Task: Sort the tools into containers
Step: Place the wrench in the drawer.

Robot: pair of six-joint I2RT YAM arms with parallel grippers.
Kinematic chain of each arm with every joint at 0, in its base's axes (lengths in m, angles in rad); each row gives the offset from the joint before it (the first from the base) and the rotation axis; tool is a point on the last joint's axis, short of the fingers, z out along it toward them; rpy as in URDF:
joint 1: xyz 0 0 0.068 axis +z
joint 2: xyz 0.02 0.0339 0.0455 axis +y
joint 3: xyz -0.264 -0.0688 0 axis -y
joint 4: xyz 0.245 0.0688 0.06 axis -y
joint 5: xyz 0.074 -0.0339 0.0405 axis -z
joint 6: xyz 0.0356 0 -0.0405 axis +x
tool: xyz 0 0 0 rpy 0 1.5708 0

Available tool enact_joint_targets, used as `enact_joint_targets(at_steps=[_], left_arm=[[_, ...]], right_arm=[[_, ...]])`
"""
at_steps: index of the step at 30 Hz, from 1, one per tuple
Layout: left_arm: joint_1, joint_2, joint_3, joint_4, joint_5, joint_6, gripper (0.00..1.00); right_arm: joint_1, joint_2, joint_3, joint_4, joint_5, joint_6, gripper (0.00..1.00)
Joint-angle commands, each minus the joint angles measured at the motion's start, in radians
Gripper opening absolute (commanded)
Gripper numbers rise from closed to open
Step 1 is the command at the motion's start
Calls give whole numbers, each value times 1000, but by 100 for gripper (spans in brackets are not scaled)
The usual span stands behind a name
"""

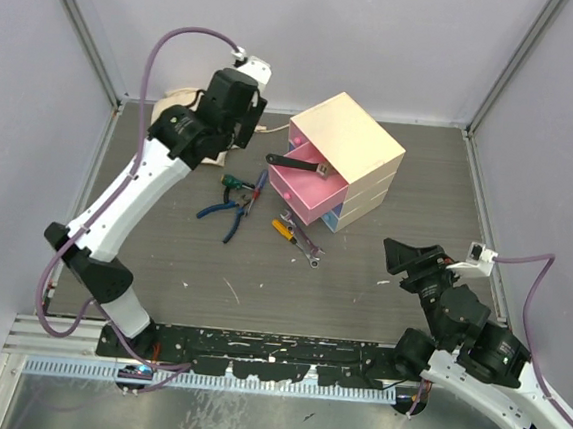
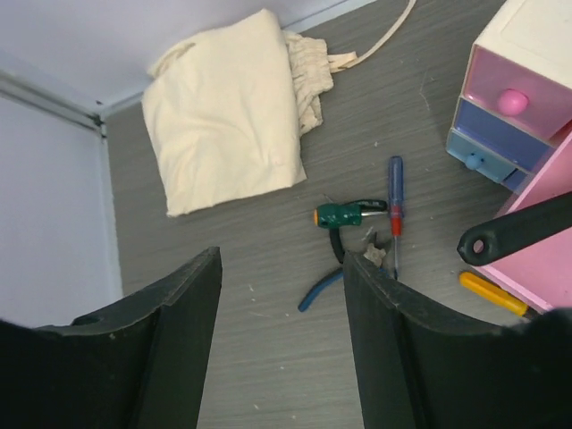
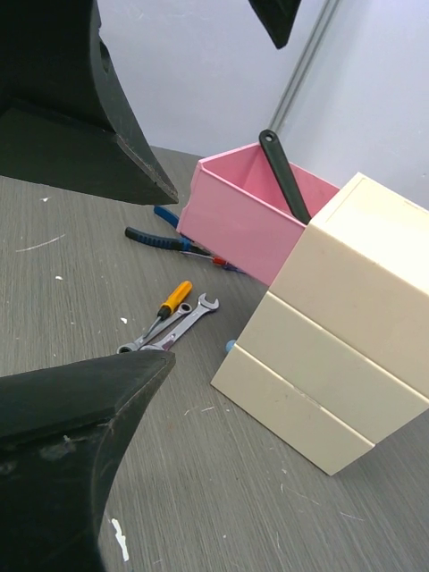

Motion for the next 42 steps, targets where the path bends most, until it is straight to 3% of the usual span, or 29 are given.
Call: enact_joint_targets(at_steps=[1,7,16,42], left_arm=[[44,-67,-77,21,153,-219,57],[90,-63,-107,38,314,-297,53],[115,-17,-119,78,446,-342,43],[116,81,-121,112,588,-392,28]], right_arm=[[-2,35,-5,67,-10,13,70],[-3,39,-11,76,-27,22,71],[-2,19,-12,71,-29,18,70],[-2,1,-10,54,-21,16,71]])
